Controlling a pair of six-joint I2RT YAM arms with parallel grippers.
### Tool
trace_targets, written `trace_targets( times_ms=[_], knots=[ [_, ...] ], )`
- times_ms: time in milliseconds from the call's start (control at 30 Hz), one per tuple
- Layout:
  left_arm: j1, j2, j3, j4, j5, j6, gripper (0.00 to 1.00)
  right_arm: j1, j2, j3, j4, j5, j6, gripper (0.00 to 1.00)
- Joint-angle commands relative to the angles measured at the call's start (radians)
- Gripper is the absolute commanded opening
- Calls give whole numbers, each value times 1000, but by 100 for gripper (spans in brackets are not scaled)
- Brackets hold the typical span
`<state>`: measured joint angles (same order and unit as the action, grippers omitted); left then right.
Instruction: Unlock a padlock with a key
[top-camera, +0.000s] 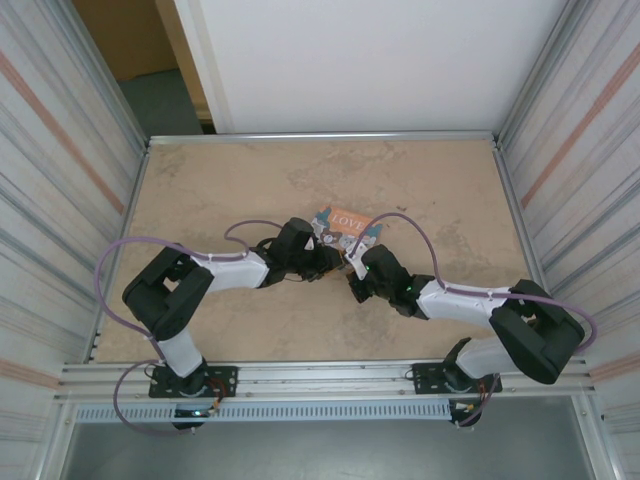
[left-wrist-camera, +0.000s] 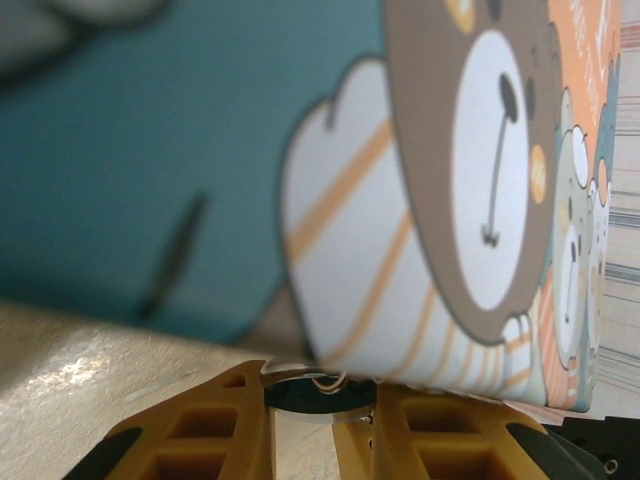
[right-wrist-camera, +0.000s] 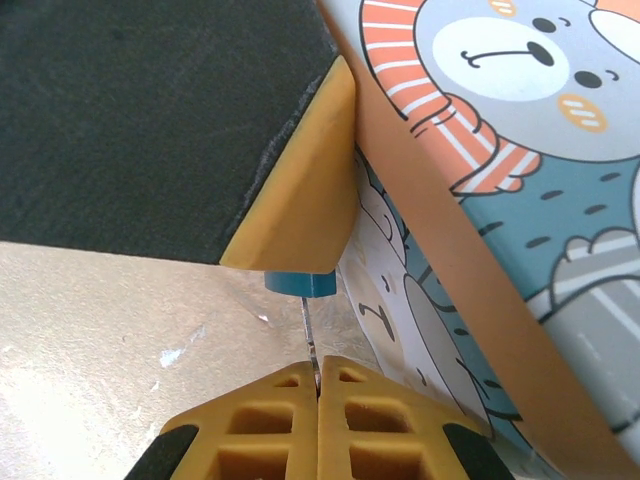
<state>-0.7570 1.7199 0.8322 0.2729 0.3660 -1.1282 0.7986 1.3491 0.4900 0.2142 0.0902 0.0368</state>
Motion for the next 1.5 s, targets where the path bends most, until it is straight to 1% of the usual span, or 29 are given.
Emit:
trace_targets(
  times_ms=[0, 367, 700, 1000, 1267, 1467],
  knots=[
    [-15, -43, 27, 35, 28, -24, 22, -9, -5, -15, 84, 19, 26, 0],
    [-15, -40, 40, 35, 46, -31, 22, -45, -36, -49, 170, -43, 42, 0],
    [-18, -42, 58, 13, 77, -30, 22, -89, -34, -40, 220, -113, 26, 0],
    [-24, -49, 58, -23, 77, -13, 22, -125, -21, 4, 200, -183, -13, 0],
    [-29, -50, 62, -29, 81, -10, 22, -177, 7, 26, 220, -305, 8, 0],
    [-32, -47, 61, -32, 77, -8, 22, -184, 25, 54, 214, -341, 4, 0]
  ],
)
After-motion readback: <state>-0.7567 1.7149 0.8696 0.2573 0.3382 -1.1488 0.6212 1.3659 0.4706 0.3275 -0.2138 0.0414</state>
